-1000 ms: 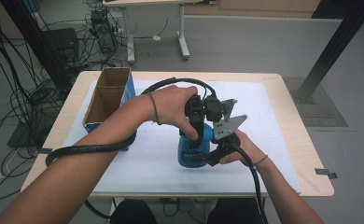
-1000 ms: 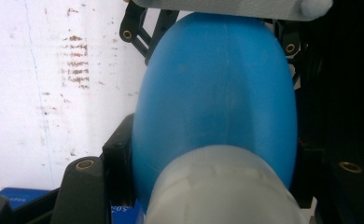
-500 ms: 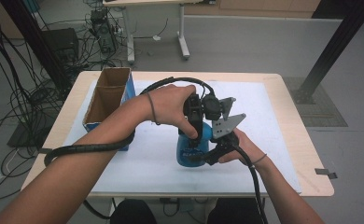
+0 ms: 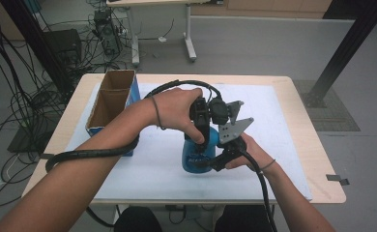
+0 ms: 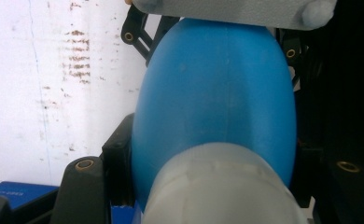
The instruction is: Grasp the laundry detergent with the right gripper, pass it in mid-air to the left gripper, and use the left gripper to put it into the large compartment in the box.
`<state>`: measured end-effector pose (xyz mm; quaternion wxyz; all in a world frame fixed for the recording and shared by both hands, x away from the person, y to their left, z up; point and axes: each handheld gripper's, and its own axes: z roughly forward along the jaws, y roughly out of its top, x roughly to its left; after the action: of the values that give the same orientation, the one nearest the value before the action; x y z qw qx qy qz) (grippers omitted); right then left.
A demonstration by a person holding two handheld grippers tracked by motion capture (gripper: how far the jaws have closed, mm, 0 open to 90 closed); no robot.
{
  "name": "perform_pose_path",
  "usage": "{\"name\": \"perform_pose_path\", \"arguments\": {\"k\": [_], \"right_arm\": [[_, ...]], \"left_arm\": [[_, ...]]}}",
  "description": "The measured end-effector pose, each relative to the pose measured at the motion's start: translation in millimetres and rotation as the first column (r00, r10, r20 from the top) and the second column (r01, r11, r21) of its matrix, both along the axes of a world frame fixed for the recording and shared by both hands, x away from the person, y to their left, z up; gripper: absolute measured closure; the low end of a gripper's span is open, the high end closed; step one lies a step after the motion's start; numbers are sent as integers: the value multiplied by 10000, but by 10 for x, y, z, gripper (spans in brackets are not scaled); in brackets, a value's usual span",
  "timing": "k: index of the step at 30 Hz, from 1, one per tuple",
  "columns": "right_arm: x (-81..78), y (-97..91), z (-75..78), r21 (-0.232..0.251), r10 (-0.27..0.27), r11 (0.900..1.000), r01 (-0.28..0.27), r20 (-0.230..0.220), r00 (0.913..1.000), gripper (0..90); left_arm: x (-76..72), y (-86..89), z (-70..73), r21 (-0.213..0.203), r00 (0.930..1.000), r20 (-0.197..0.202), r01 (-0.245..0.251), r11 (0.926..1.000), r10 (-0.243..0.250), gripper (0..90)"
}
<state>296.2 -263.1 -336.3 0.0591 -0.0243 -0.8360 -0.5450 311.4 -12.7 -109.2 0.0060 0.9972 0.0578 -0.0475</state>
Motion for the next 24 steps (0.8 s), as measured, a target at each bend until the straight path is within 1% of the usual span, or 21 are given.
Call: {"name": "perform_pose_path", "arguments": {"k": [6, 15, 24], "right_arm": [[4, 4, -7, -1, -16, 10000, 16, -27, 10000, 418], [11, 7, -14, 6, -39, 10000, 39, -22, 10000, 417], [13, 1, -13, 14, -33, 10000, 33, -39, 10000, 418]], "left_arm": [[9, 18, -9, -57, 10000, -8, -12, 10000, 12, 373], [21, 4, -12, 0, 10000, -6, -12, 10000, 12, 373], [15, 14, -12, -55, 10000, 16, -42, 10000, 42, 373]]}}
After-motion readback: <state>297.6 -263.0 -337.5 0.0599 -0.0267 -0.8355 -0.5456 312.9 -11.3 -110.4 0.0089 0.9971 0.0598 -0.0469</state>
